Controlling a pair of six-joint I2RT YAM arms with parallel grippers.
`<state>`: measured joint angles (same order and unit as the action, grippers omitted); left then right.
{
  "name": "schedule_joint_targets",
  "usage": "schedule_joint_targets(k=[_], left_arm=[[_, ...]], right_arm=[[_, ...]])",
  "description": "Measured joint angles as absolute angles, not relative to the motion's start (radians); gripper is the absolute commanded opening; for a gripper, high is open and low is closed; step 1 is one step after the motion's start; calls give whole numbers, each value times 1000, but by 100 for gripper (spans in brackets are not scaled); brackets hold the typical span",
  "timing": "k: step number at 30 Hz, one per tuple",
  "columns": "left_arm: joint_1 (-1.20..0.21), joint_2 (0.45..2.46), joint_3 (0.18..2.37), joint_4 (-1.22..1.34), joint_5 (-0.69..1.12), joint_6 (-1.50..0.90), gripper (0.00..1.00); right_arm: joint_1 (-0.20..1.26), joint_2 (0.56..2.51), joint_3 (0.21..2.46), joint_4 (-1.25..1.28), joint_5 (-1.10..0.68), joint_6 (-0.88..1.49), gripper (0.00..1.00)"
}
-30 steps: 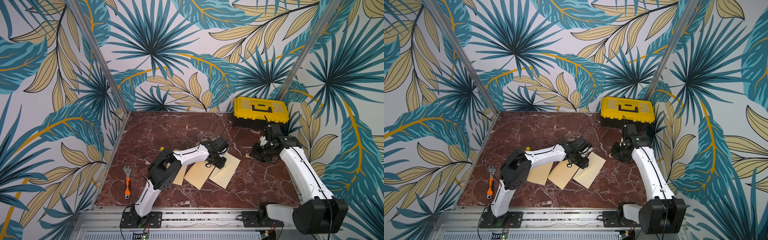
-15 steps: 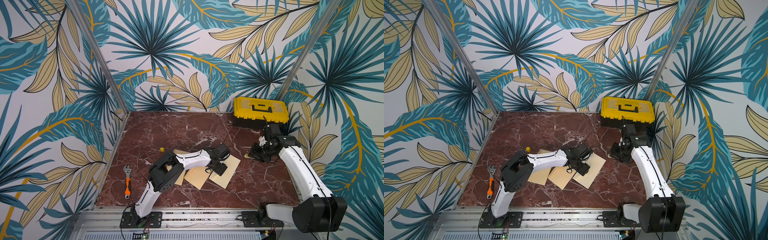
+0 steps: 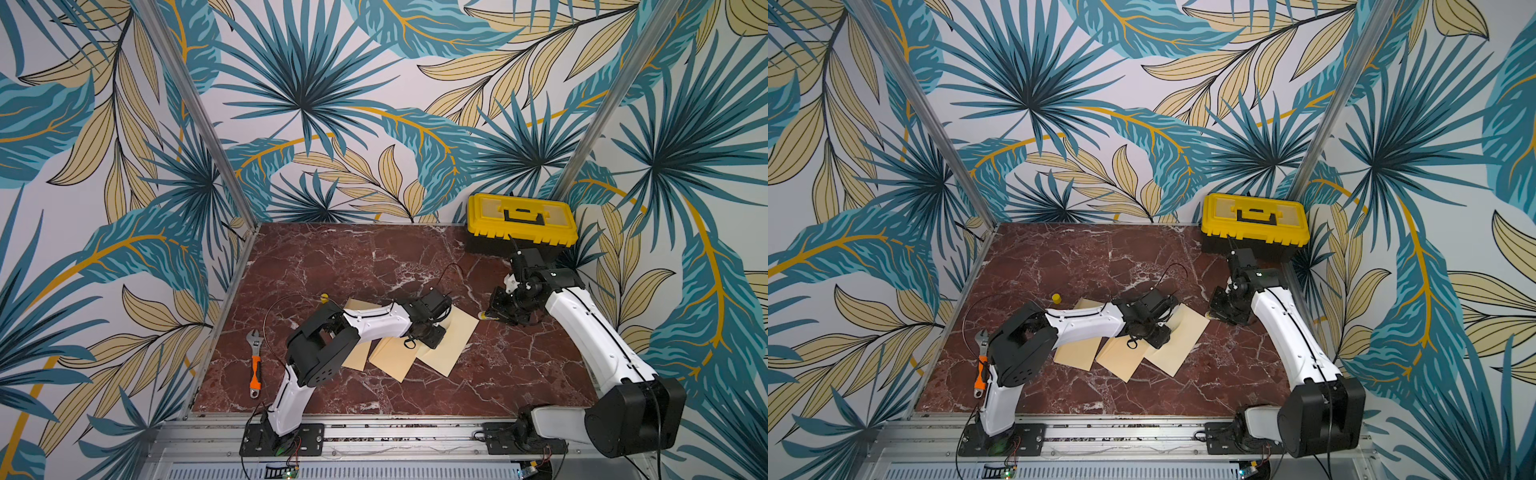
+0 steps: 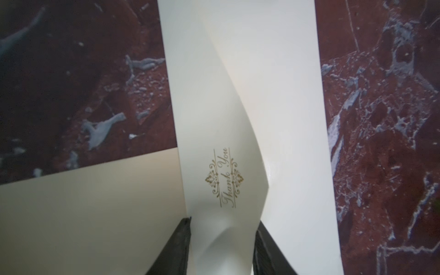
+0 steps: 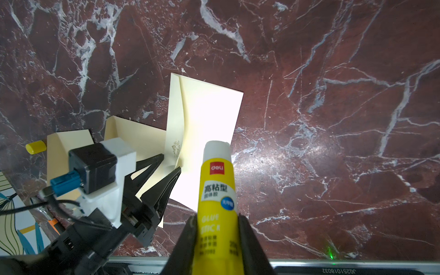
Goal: Seal the envelope with a glue stick
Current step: Seal the envelope at the center of the board.
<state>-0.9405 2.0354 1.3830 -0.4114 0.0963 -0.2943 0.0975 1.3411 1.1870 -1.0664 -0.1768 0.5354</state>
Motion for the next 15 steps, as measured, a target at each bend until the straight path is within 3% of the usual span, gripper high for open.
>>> schedule_joint_targets(k=[10, 15], left_arm=[[-855, 1906, 1280, -277, 205, -372, 22], [-834, 1906, 1275, -260, 212, -379, 55]], right_arm=[[202, 1410, 1201, -1044, -173, 572, 0], [236, 1445, 1206, -1037, -173, 584, 0]])
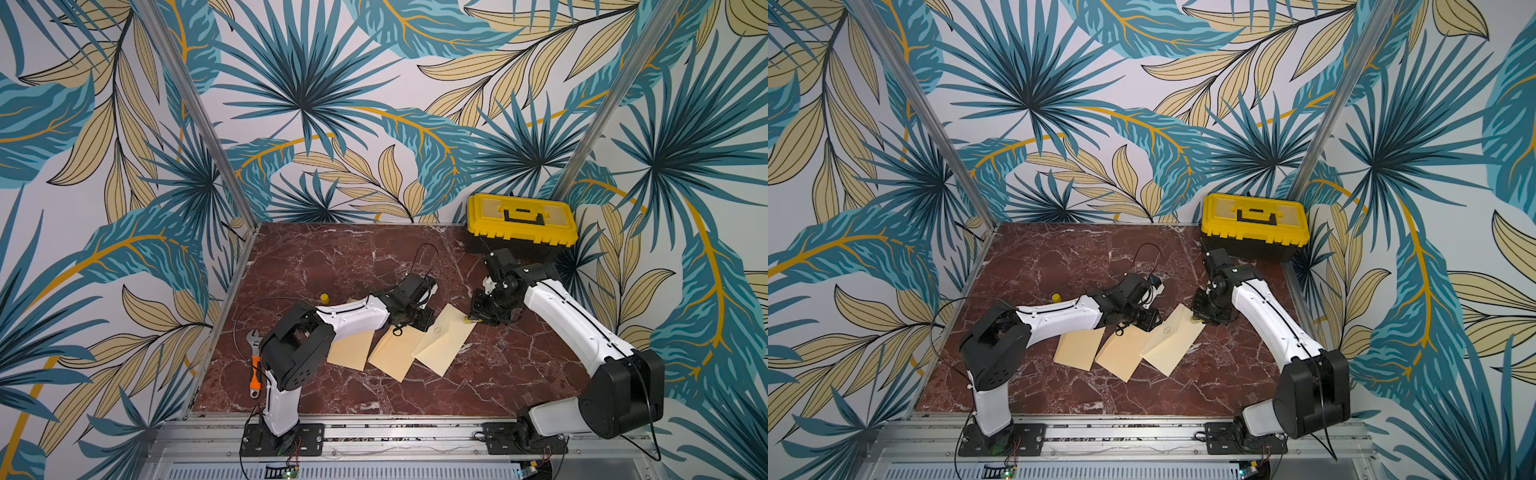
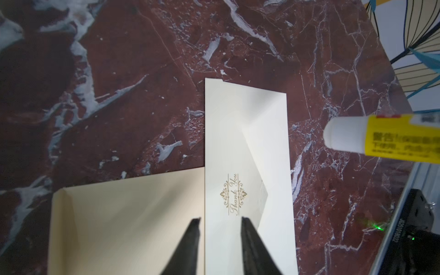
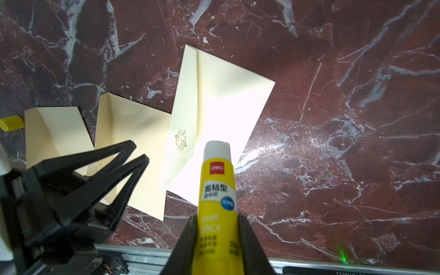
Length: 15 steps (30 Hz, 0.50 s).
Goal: Seal the envelope with a glue stick
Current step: Seal the envelope at the center of the board.
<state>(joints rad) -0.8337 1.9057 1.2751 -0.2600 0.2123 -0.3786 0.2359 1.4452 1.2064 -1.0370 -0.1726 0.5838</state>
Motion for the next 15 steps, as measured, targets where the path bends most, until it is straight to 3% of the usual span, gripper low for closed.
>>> schedule_joint_targets(k=[2, 5, 15], left_arm=[[-854, 1906, 1275, -277, 175, -361, 65], [-904, 1906, 1277, -314, 115, -332, 68], [-1007, 1978, 1331, -391, -62, -238, 69]], right_arm=[[236, 1446, 1213, -1039, -161, 584, 0], [234, 1446, 1234, -1052, -121, 588, 0], [82, 1348, 1238, -1069, -49, 593, 0]])
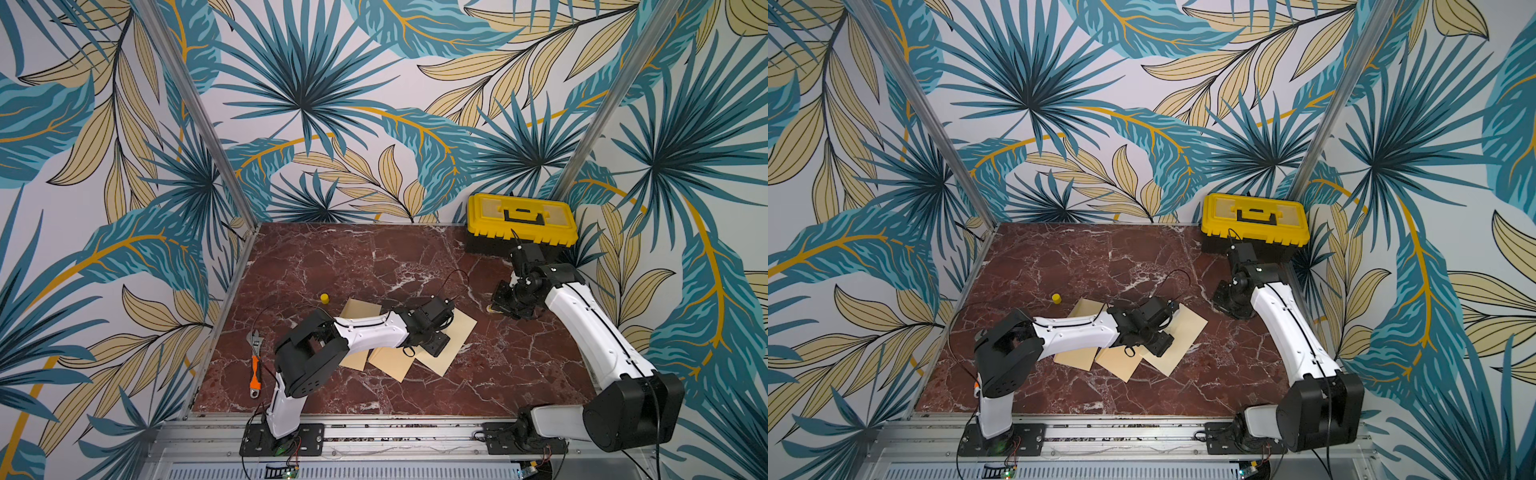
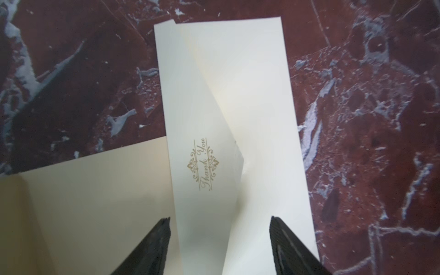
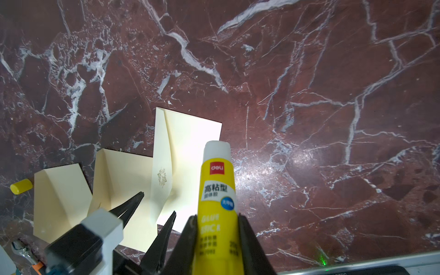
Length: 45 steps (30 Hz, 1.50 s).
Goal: Seal the envelope with a glue stick
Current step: Seal the envelope at the center of the board, then open the envelope at the center of the board.
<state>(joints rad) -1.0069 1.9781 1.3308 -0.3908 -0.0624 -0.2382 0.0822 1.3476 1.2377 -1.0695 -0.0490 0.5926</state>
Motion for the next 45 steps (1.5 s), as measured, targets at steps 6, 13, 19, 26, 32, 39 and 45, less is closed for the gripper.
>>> schedule_joint_targets(k=[6, 13, 19, 26, 32, 39, 45], left_arm=[[-1027, 2046, 1376, -414, -179, -184, 64], [-1025, 2057, 1386, -415, -200, -165, 48], [-988, 2031, 1340, -372, -147, -183, 43], [-893, 1949, 1258, -324, -45, -221, 44], [-890, 1944, 1258, -310, -79, -213, 55], [-912, 1944, 1258, -292, -202, -141, 56], [-943, 1954, 1262, -249, -293, -47, 60]], right_arm=[[80, 1343, 1237, -1079, -53, 586, 0], [78, 1343, 1237, -1080, -54, 574, 0], [78, 1343, 1234, -1079, -64, 568, 0], [78, 1343, 1234, -1079, -85, 568, 0], [78, 1344, 1234, -1079, -97, 568, 0], [78, 1345, 1234, -1079, -99, 568, 0], [78, 1348, 1234, -1079, -102, 568, 0]])
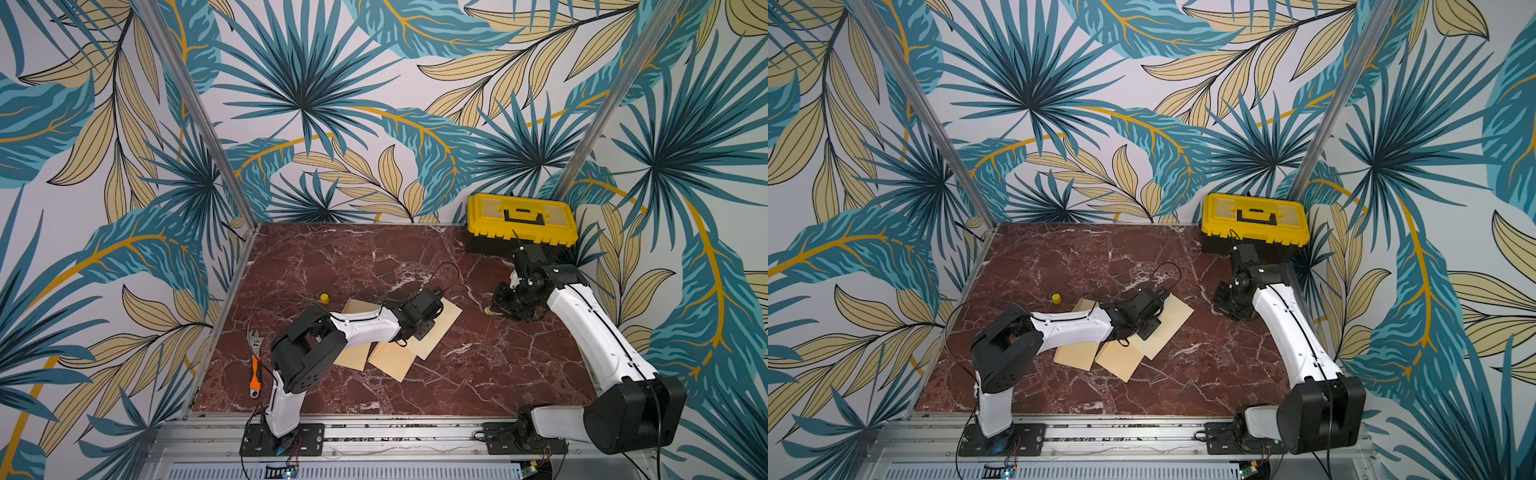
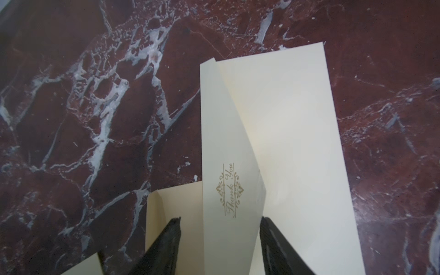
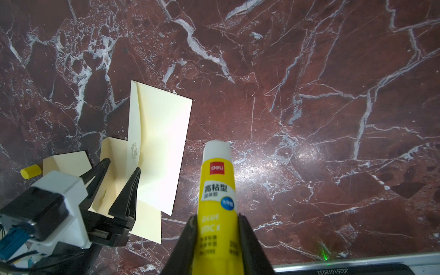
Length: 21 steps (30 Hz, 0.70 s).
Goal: Seal the envelope with a glue stick
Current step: Open the envelope at the center of the board.
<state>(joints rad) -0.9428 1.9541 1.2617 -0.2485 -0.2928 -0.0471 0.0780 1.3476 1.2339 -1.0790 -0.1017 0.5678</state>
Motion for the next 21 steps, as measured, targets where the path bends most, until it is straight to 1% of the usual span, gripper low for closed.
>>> schedule_joint_targets(k=[3, 4, 5, 7, 9, 11, 14, 17, 21], left_arm=[[-955, 1979, 1264, -234, -317, -5, 61], [-957, 1987, 1264, -231, -323, 5, 61], [-959, 1995, 1264, -228, -329, 15, 58], [-963, 2009, 1264, -224, -346, 34, 50], [-967, 2017, 1264, -220, -366, 56, 38], [-968, 2017, 1264, -217, -382, 67, 23], [-968, 2016, 1264, -208, -384, 73, 10], [-966, 1997, 1263, -209, -364, 55, 5], [-944, 1923, 1262, -205, -250, -16, 3]], right_arm=[[78, 1348, 1234, -1079, -102, 568, 0], [78, 1348, 1234, -1079, -102, 568, 0], [78, 1348, 1234, -1079, -102, 568, 0], [78, 1348, 1234, -1079, -102, 568, 0], [78, 1348, 1234, -1079, -102, 568, 0], [78, 1348, 1234, -1079, -102, 568, 0], [78, 1348, 1234, -1079, -102, 568, 0], [78, 1348, 1234, -1079, -105, 568, 0], [78, 1348, 1234, -1079, -120, 567, 0]])
